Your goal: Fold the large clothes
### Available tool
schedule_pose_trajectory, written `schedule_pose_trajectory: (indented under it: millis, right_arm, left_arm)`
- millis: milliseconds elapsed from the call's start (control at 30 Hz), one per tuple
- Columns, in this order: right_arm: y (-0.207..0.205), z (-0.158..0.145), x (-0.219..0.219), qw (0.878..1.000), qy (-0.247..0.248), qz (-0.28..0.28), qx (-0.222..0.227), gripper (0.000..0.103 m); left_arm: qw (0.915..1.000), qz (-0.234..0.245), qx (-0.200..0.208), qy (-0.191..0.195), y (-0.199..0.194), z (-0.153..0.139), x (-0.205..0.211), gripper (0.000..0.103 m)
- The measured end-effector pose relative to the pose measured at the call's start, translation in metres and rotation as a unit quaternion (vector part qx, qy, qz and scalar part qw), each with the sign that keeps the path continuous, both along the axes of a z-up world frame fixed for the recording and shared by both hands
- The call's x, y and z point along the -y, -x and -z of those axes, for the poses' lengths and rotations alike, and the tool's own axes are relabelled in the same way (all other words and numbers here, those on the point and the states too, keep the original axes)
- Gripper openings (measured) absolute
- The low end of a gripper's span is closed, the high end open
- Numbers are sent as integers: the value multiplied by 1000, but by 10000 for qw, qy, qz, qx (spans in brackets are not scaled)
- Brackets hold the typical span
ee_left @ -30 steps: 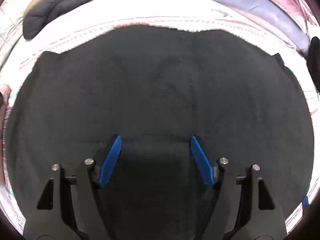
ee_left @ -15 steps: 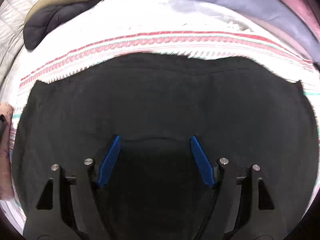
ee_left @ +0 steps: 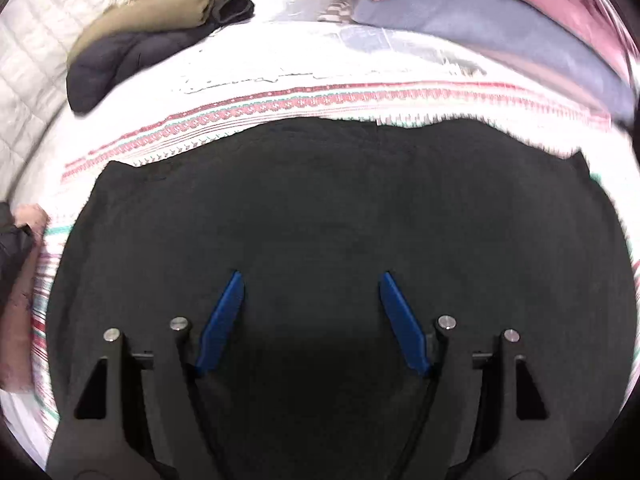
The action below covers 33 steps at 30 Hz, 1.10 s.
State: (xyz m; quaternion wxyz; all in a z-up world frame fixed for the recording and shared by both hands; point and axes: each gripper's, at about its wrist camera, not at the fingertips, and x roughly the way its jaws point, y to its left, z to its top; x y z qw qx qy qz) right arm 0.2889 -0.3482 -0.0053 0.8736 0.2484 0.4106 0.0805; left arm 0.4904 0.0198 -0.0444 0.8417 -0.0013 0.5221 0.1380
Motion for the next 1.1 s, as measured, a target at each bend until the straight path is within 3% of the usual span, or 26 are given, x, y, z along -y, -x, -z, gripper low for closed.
schedule_pose_trajectory:
  millis: [133,300,400,500,600,733,900,1100]
  right_arm:
    - [-1,0,-5,10000,-14,-52,2,78]
    - [0,0,-6,10000,44,-48,-16,78]
    - [0,0,-2,10000,5,-5,-7,78]
    - [2,-1,2,10000,-25,48,14,78]
    - [6,-2,8,9999,-51,96,27,78]
    - [8,-1,10,9998,-149,160,14,78]
    - [9,6,7,9994,-300,126,-98,78]
    - [12,10,1,9998,-108,97,-99,78]
  left_arm:
    - [9997,-162,-129,-94,-5,28,-6,76]
    - [9994,-286,-197,29,-2,17,-7,75]
    - [9995,-251,-99,176,28,3,-8,75]
    - [9975,-305,159,611,82,-8,-16,75]
    - [9969,107,300,715,148,-14,-5,75]
    - [9957,465,285,750,205,-7,10,75]
    - [9973,577,231,380,215,36,16,78]
    - [9972,523,442,284,222,32,23,79]
